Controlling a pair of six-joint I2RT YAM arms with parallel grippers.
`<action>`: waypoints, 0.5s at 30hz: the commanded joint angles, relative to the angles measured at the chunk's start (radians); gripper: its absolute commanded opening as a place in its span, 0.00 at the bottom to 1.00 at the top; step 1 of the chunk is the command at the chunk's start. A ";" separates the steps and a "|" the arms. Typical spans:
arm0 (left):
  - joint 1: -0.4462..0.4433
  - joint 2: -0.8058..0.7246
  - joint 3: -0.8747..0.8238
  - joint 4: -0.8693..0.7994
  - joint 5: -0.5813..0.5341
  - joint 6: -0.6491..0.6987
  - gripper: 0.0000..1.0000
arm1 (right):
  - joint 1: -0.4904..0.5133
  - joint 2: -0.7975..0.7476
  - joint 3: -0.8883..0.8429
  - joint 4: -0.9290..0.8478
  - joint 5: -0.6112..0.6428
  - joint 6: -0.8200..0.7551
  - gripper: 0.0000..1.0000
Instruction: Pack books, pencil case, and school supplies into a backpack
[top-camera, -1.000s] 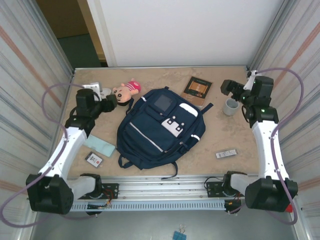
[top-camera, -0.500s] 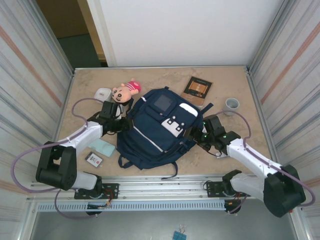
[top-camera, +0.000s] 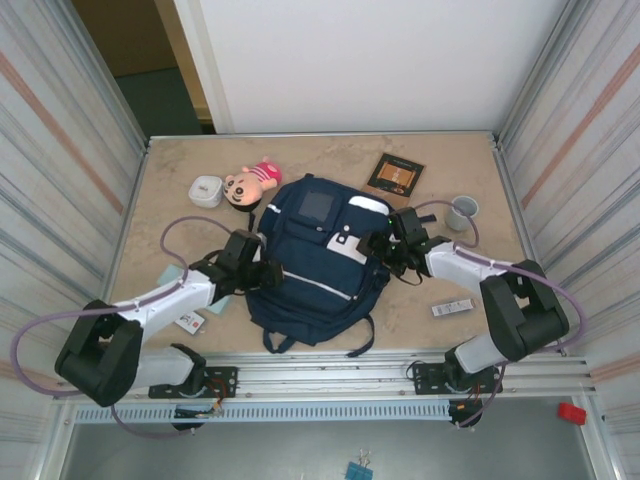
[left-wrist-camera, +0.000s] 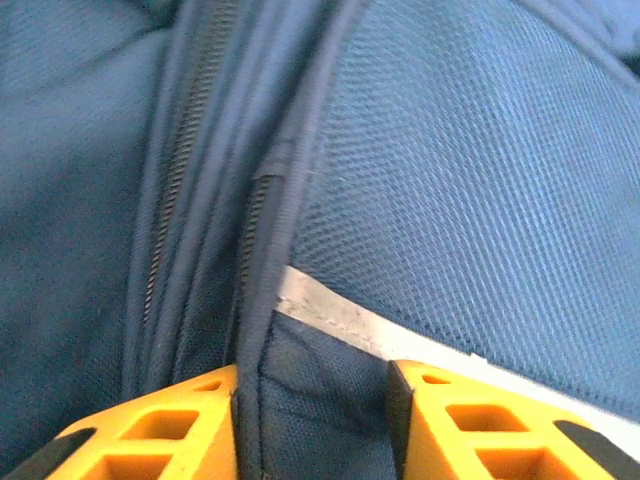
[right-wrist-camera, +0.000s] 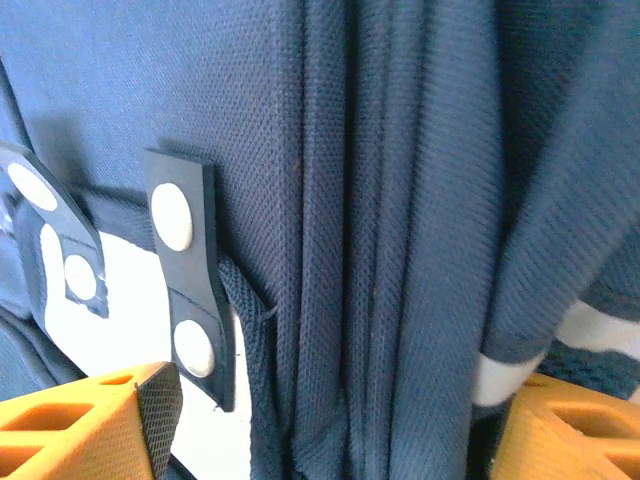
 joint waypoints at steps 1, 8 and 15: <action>-0.088 -0.040 0.002 0.019 -0.011 0.011 0.49 | -0.041 0.035 0.094 0.103 -0.106 -0.085 0.76; -0.127 -0.168 0.111 -0.134 -0.174 0.234 0.70 | -0.171 -0.094 0.105 -0.045 -0.112 -0.182 0.88; -0.127 -0.304 0.133 -0.117 -0.062 0.762 0.70 | -0.220 -0.375 0.017 -0.220 -0.100 -0.248 0.91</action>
